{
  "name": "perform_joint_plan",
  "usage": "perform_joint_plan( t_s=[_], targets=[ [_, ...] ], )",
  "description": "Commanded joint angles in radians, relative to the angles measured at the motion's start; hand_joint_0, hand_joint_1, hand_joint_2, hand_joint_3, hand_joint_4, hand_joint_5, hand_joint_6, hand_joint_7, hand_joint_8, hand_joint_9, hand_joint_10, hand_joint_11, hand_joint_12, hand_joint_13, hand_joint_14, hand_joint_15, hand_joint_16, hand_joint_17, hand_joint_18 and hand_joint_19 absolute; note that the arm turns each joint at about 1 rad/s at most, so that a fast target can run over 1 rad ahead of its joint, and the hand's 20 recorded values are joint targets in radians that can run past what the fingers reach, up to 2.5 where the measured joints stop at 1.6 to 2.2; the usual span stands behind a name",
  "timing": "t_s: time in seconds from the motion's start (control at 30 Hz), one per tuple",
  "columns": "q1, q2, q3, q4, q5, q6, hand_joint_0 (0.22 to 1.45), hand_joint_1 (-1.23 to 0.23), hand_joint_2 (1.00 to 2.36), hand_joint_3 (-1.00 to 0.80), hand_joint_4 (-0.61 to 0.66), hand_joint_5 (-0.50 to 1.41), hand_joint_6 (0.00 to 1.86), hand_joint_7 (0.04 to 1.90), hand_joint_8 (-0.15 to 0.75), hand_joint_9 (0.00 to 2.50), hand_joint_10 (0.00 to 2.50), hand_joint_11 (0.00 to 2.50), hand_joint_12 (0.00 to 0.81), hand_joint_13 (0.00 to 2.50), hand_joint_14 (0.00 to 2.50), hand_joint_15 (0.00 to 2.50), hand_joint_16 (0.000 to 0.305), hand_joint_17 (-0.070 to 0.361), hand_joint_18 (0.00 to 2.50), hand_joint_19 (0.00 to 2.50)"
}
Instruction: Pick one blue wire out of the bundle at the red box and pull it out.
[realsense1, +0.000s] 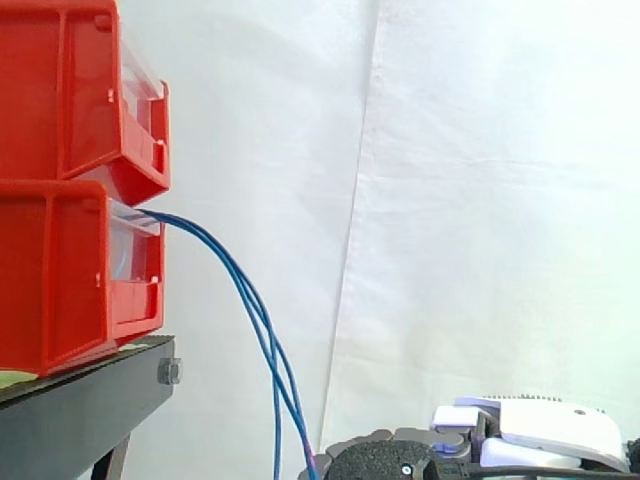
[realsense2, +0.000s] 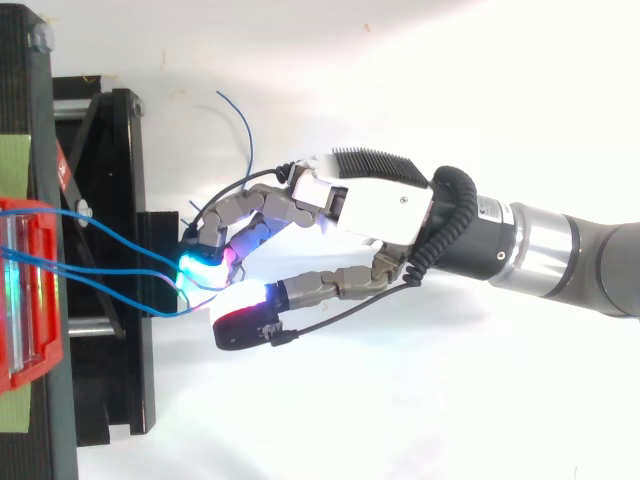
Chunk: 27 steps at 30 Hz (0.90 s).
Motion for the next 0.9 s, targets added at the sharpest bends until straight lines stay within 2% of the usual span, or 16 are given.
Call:
perform_joint_plan(
  t_s=[0.0,0.3,0.4,0.43,0.53,0.63,0.67,0.77,0.8,0.87],
  targets=[
    [-0.001,0.000,0.000,0.009,-0.001,0.001,0.58,-0.68,1.02,-0.12,0.12,-0.20,0.91,0.83,0.364,0.94,0.01,0.48,0.466,0.99,0.01,0.36,0.065,0.147,0.95,0.44],
    [-0.001,0.002,0.000,0.004,0.000,0.007,0.59,-0.69,1.01,-0.02,0.08,-0.20,0.95,0.80,0.390,0.96,0.00,0.50,0.491,1.01,0.01,0.37,0.070,0.158,1.01,0.41],
    [-0.006,0.023,0.002,-0.002,-0.011,0.049,0.60,-0.69,1.01,-0.02,0.08,-0.20,0.96,0.79,0.389,0.96,0.01,0.50,0.490,1.02,0.01,0.36,0.070,0.158,1.01,0.41],
    [-0.011,0.037,0.000,-0.022,-0.026,0.072,0.60,-0.69,1.01,-0.03,0.08,-0.20,0.96,0.79,0.385,0.96,0.01,0.49,0.489,1.01,0.01,0.36,0.070,0.157,1.01,0.41],
    [-0.018,0.074,0.000,-0.114,-0.080,0.121,0.60,-0.69,1.01,-0.05,0.10,-0.20,0.96,0.79,0.384,0.95,0.01,0.49,0.485,1.01,0.01,0.36,0.069,0.155,1.01,0.41],
    [-0.023,0.100,0.000,-0.177,-0.100,0.141,0.60,-0.68,1.01,-0.05,0.10,-0.20,0.95,0.80,0.378,0.94,0.01,0.49,0.478,1.00,0.01,0.36,0.067,0.150,1.00,0.42],
    [-0.027,0.129,0.000,-0.258,-0.118,0.155,0.60,-0.68,1.01,-0.06,0.10,-0.20,0.95,0.80,0.377,0.94,0.01,0.49,0.478,1.00,0.01,0.37,0.067,0.150,1.00,0.42],
    [-0.038,0.186,0.000,-0.436,-0.149,0.168,0.60,-0.68,1.01,-0.06,0.10,-0.20,0.95,0.80,0.379,0.94,0.01,0.49,0.474,1.00,0.01,0.37,0.066,0.150,0.99,0.43],
    [-0.047,0.229,0.000,-0.545,-0.166,0.178,0.60,-0.68,1.01,-0.05,0.11,-0.20,0.95,0.80,0.375,0.94,0.01,0.50,0.476,1.00,0.01,0.37,0.066,0.149,0.99,0.42],
    [-0.053,0.253,0.000,-0.597,-0.173,0.184,0.60,-0.68,1.01,-0.06,0.10,-0.20,0.95,0.79,0.376,0.94,0.01,0.49,0.475,1.00,0.01,0.36,0.066,0.149,0.99,0.42]
  ],
)
